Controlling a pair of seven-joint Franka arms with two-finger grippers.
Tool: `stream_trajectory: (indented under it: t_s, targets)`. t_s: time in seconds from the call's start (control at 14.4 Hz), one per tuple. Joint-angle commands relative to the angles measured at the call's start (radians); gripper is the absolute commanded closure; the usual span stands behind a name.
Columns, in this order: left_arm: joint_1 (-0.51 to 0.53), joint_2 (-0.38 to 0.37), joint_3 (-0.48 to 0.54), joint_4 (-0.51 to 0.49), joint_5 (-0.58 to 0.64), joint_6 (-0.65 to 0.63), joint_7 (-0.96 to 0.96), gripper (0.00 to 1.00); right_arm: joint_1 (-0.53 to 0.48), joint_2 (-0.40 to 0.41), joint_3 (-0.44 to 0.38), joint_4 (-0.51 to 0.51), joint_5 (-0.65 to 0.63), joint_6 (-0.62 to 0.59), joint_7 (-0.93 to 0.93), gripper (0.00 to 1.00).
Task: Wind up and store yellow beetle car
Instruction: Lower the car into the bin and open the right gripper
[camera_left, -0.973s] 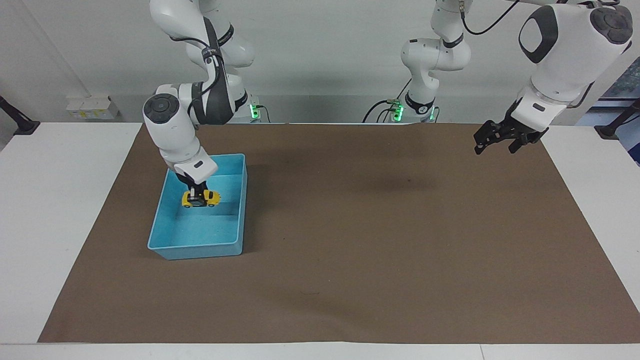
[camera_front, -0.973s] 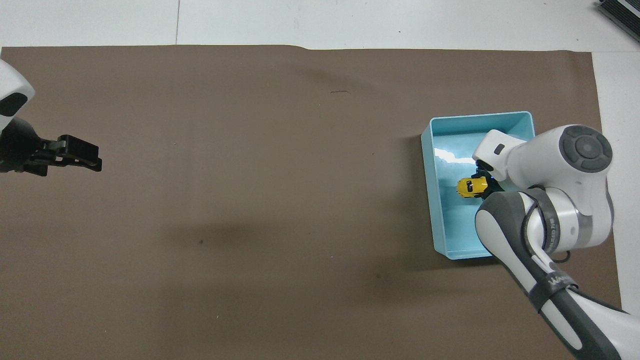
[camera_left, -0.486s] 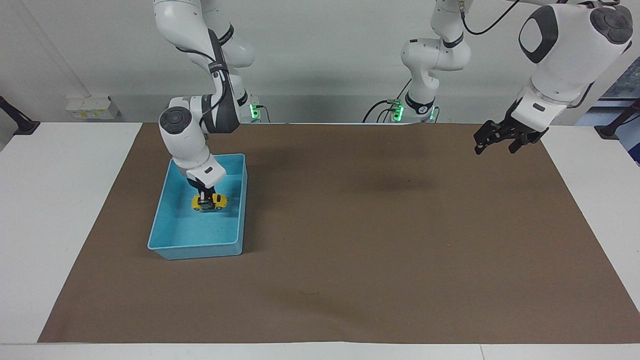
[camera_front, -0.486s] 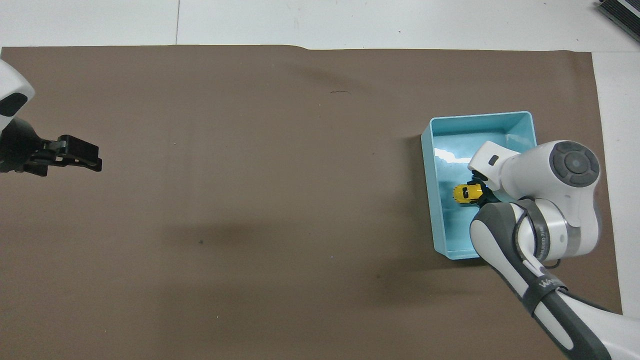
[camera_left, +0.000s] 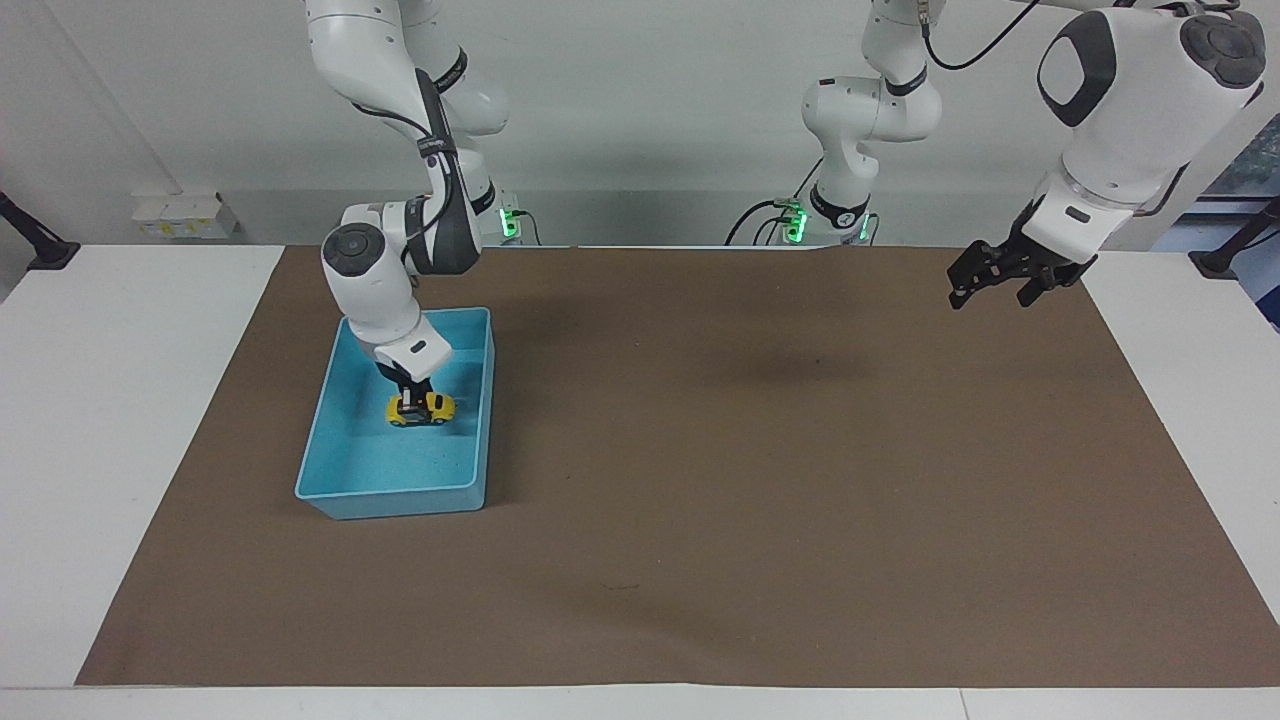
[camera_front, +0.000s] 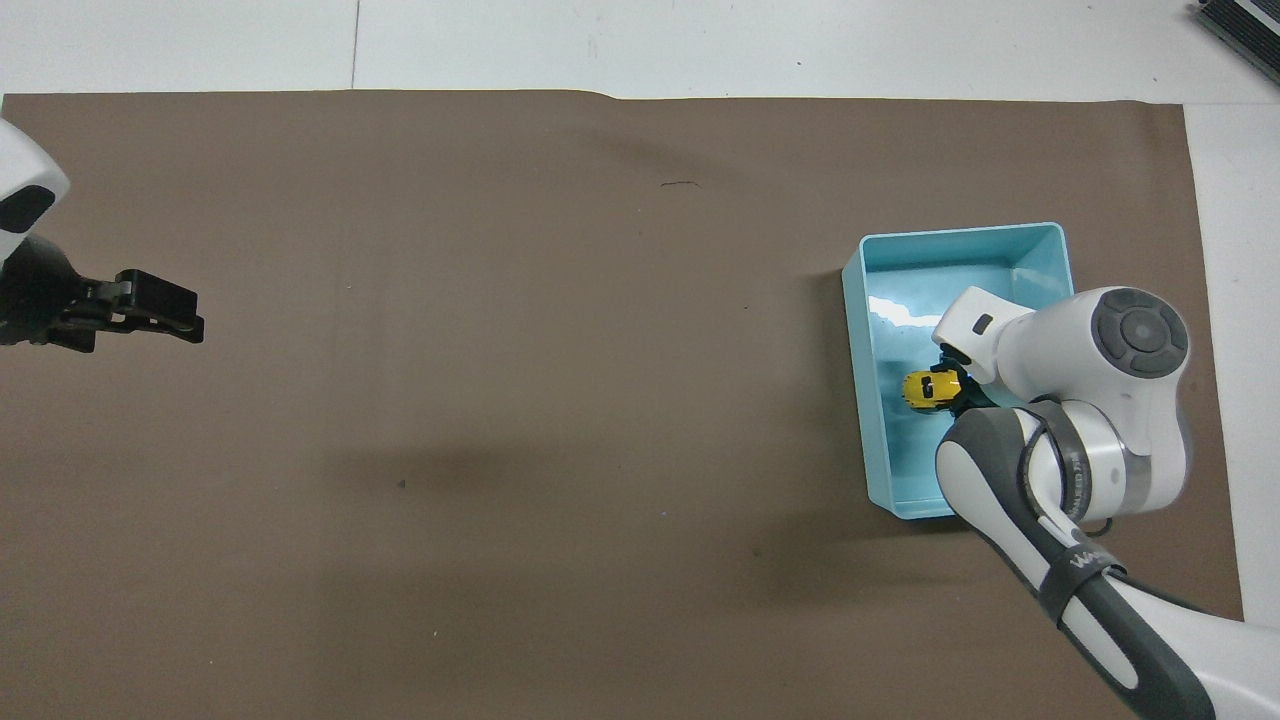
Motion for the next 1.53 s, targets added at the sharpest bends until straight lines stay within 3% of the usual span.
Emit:
stream_trajectory:
  t_s: [0.0, 0.07, 0.49, 0.9, 1.46]
  targets:
    - [0.012, 0.012, -0.005, 0.026, -0.006, -0.023, 0.001, 0.0, -0.007, 0.012, 0.01, 0.012, 0.002, 0.008, -0.009, 0.3]
    - [0.012, 0.012, -0.005, 0.026, -0.006, -0.023, 0.001, 0.0, -0.007, 0.012, 0.01, 0.026, 0.002, -0.001, -0.001, 0.0]
    - [0.012, 0.012, -0.005, 0.026, -0.006, -0.023, 0.001, 0.0, -0.005, -0.029, 0.014, 0.173, 0.017, -0.208, 0.101, 0.0]
    - [0.012, 0.012, -0.005, 0.026, -0.006, -0.023, 0.001, 0.0, 0.011, -0.047, 0.022, 0.35, 0.022, -0.412, 0.406, 0.0]
    - [0.012, 0.012, -0.005, 0.026, -0.006, -0.023, 0.001, 0.0, 0.024, -0.168, 0.056, 0.402, 0.031, -0.589, 0.953, 0.0]
